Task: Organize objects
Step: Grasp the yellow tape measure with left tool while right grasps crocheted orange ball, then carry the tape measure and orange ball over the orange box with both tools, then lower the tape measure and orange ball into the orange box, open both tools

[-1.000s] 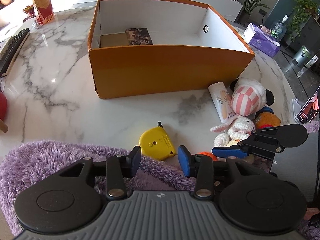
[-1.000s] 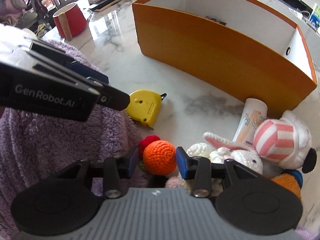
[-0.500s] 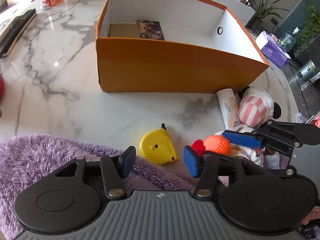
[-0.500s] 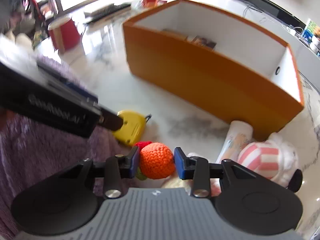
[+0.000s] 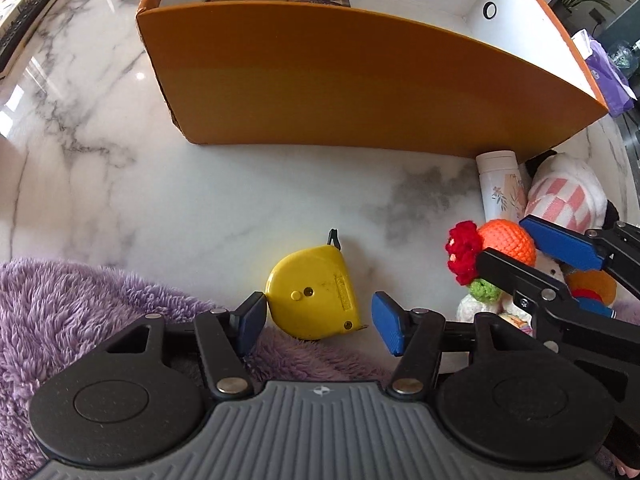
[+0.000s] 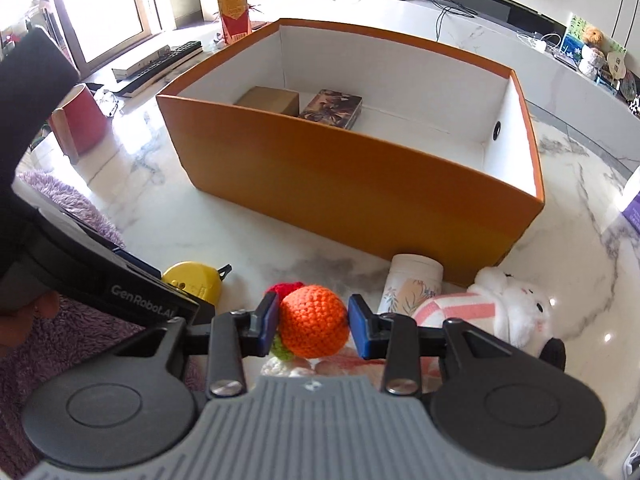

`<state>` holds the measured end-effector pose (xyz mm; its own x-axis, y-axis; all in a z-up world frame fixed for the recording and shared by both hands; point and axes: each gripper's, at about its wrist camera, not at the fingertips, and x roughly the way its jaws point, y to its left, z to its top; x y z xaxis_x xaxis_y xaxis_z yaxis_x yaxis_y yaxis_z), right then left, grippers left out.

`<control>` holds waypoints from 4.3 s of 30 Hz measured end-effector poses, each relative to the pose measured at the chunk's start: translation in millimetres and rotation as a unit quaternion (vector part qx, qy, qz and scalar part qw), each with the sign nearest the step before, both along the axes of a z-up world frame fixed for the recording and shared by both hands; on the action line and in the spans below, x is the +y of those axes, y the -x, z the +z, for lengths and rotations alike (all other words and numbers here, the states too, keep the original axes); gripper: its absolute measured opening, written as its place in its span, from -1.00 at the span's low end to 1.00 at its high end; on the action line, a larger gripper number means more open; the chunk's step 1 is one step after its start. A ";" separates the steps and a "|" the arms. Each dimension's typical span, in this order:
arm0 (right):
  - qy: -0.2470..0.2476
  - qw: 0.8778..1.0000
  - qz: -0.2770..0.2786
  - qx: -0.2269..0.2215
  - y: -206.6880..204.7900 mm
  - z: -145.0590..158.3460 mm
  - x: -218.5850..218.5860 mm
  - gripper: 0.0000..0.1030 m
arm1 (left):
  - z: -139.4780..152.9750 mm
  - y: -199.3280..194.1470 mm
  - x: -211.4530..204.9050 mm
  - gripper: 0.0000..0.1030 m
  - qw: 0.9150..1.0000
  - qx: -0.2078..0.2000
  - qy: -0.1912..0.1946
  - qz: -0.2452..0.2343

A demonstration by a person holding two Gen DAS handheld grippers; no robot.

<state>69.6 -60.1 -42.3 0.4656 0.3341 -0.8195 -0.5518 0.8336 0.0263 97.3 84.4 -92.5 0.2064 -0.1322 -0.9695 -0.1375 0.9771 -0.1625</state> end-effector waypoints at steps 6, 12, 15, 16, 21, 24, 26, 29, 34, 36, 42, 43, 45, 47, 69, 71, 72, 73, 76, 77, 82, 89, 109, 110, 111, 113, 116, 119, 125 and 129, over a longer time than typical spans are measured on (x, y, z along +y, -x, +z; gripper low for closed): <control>-0.012 1.000 -0.005 0.009 -3.7 -2.9 -3.3 -0.23 | -11.0 1.0 -6.0 0.24 1.000 0.005 -0.024 -0.012; -0.017 1.000 -0.008 0.008 -2.7 -2.0 -5.5 -0.23 | -10.4 8.4 -3.7 0.20 0.999 -0.012 -0.025 -0.018; -0.015 1.000 -0.009 0.001 -1.5 0.9 -4.3 -0.23 | -2.2 13.8 -0.8 0.19 0.999 -0.031 -0.020 -0.016; -0.016 1.000 -0.010 -0.004 -0.7 3.7 -4.6 -0.23 | 1.6 15.3 0.5 0.18 0.999 -0.036 -0.019 -0.015; -0.037 0.999 -0.017 -0.014 0.7 21.2 -8.4 -0.23 | 35.3 23.2 6.0 0.18 0.997 -0.073 0.001 -0.020; -0.057 0.998 -0.018 -0.018 0.2 35.3 -11.8 -0.23 | 66.2 23.8 4.1 0.18 0.994 -0.103 0.008 -0.031; -0.070 0.997 -0.017 -0.023 -0.7 47.4 -14.1 -0.23 | 88.0 12.9 -2.7 0.18 0.991 -0.124 0.011 -0.040; -0.096 0.995 -0.015 -0.033 -5.2 68.0 -18.1 -0.23 | 111.4 1.4 -2.1 0.18 0.988 -0.144 0.018 -0.051; -0.117 0.991 -0.014 -0.061 -23.2 100.0 -17.0 -0.23 | 134.2 -26.7 0.2 0.18 0.983 -0.174 0.000 -0.066; -0.113 0.991 -0.017 -0.074 -34.1 107.4 -13.8 -0.23 | 140.0 -38.5 2.2 0.18 0.981 -0.180 -0.005 -0.068; -0.114 0.991 -0.036 -0.066 -74.9 110.8 -10.0 -0.23 | 137.3 -83.6 16.6 0.18 0.983 -0.172 -0.007 -0.066; -0.113 0.991 -0.038 -0.064 -81.4 109.5 -8.9 -0.23 | 134.9 -92.9 19.5 0.18 0.984 -0.168 -0.008 -0.063; -0.108 0.991 -0.042 -0.062 -93.8 105.8 -5.8 -0.23 | 129.2 -112.5 25.8 0.18 0.985 -0.163 -0.016 -0.056; -0.105 0.992 -0.044 -0.056 -106.4 101.1 -2.3 -0.23 | 123.5 -131.3 27.4 0.18 0.984 -0.164 -0.037 -0.057; -0.109 0.992 -0.065 0.000 -192.8 42.9 16.5 -0.23 | 36.6 -214.9 8.1 0.16 0.966 -0.116 -0.210 -0.096; -0.107 0.992 -0.067 0.002 -193.1 41.3 15.2 -0.23 | 32.3 -214.9 2.9 0.16 0.960 -0.120 -0.228 -0.108; -0.107 0.992 -0.067 0.003 -193.0 40.8 14.8 -0.23 | 30.7 -214.6 1.5 0.16 0.958 -0.121 -0.233 -0.112; -0.106 0.992 -0.068 0.004 -193.0 40.5 14.8 -0.23 | 29.3 -215.3 0.2 0.16 0.957 -0.123 -0.235 -0.116; -0.106 0.992 -0.068 0.005 -191.3 40.7 14.1 -0.23 | 29.1 -218.1 -0.5 0.16 0.956 -0.120 -0.238 -0.119; -0.107 0.992 -0.068 0.005 -190.8 40.9 13.9 -0.23 | 29.4 -219.1 -0.9 0.16 0.957 -0.118 -0.237 -0.121; -0.105 0.992 -0.066 0.010 -190.8 39.1 15.8 -0.23 | 38.5 -217.5 9.0 0.16 0.967 -0.120 -0.194 -0.110; -0.106 0.993 -0.055 0.015 -196.8 39.8 28.9 -0.23 | 79.5 -198.8 36.2 0.14 0.972 -0.169 -0.135 -0.087; -0.002 0.998 -0.059 0.004 -243.8 18.4 139.5 -0.23 | 90.7 -160.1 131.3 -0.64 0.980 -0.199 -0.009 0.005; 0.005 0.999 -0.054 0.002 -242.9 17.5 144.5 -0.23 | 91.1 -159.1 133.6 -0.64 0.980 -0.200 -0.002 0.006; 0.008 0.999 -0.050 0.004 -242.2 16.2 148.0 -0.23 | 91.3 -157.4 135.5 -0.64 0.979 -0.202 0.003 0.007; -0.002 0.999 -0.040 0.025 -242.6 13.6 152.6 -0.23 | 91.9 -155.7 138.8 -0.64 0.979 -0.205 0.005 0.009; -0.002 0.999 -0.041 0.036 -240.7 12.6 157.8 -0.23 | 92.1 -151.8 142.6 -0.64 0.978 -0.208 0.012 0.009; -0.015 0.998 -0.048 0.031 -239.3 20.4 156.8 -0.23 | 91.0 -149.1 144.1 -0.64 0.978 -0.210 0.015 0.008; -0.060 0.994 -0.058 0.076 -248.3 20.6 163.3 -0.23 | 89.0 -148.1 143.9 -0.64 0.978 -0.209 0.021 0.008; -0.070 0.991 -0.064 0.091 -248.1 13.7 166.2 -0.23 | 89.8 -146.6 145.2 -0.64 0.978 -0.210 0.018 0.010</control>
<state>317.7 106.2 -28.6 0.3597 0.3973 -0.8442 -0.4165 0.8780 0.2358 243.9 229.6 -2.7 0.5873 -0.1560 -0.7942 -0.0700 0.9678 -0.2419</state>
